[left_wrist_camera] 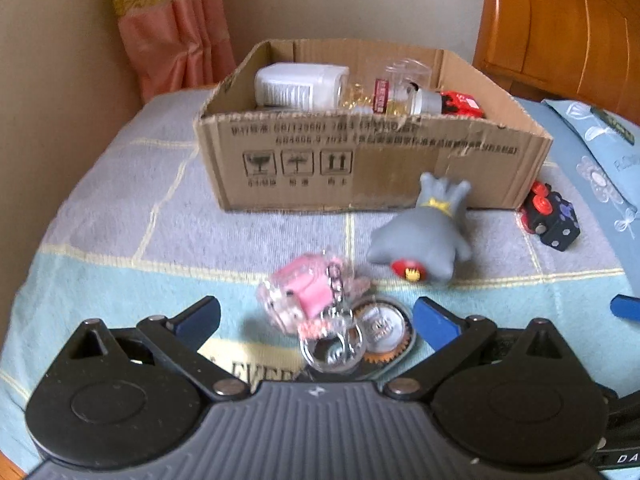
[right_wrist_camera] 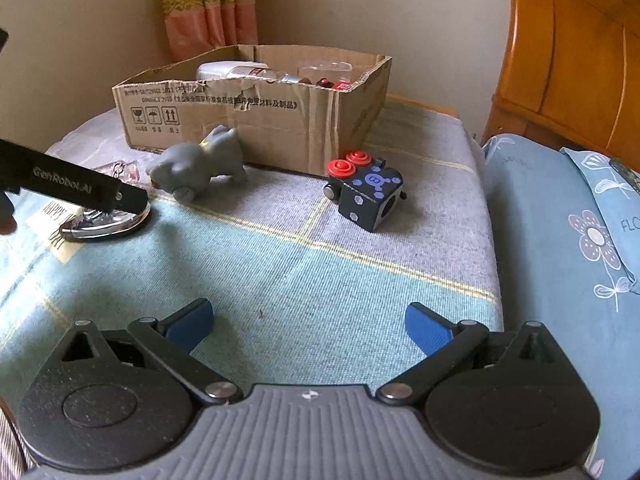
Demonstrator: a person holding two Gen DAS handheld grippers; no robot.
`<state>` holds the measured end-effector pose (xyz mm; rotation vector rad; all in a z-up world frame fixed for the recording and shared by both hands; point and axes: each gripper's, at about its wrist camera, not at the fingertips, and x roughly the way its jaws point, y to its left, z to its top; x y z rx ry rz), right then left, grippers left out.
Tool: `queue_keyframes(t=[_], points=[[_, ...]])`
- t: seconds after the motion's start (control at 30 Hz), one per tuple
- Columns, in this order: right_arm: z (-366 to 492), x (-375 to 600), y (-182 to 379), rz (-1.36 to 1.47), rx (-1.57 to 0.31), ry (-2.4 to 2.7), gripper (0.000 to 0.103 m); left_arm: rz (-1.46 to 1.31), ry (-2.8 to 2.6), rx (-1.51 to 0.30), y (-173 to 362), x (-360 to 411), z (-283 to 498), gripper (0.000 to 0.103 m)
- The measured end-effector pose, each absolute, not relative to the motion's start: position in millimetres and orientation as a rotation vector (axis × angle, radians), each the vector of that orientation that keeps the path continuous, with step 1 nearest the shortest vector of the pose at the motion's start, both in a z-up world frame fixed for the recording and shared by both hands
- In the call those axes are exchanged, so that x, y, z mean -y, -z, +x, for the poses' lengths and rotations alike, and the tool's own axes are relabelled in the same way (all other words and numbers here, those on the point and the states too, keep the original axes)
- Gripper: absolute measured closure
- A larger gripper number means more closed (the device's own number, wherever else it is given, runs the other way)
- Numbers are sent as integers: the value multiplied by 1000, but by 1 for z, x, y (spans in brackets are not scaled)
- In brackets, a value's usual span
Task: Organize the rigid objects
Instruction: 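Move both grippers back toward the remaining items on the bed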
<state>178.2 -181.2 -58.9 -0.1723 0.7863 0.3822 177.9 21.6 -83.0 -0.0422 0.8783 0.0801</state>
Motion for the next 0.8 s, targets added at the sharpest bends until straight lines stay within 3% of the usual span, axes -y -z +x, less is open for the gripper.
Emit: queue_keyframes(t=[0.8], points=[[273,208,61,-332,-748,-755,0,-60,-99,-917,88,-38,125,1]])
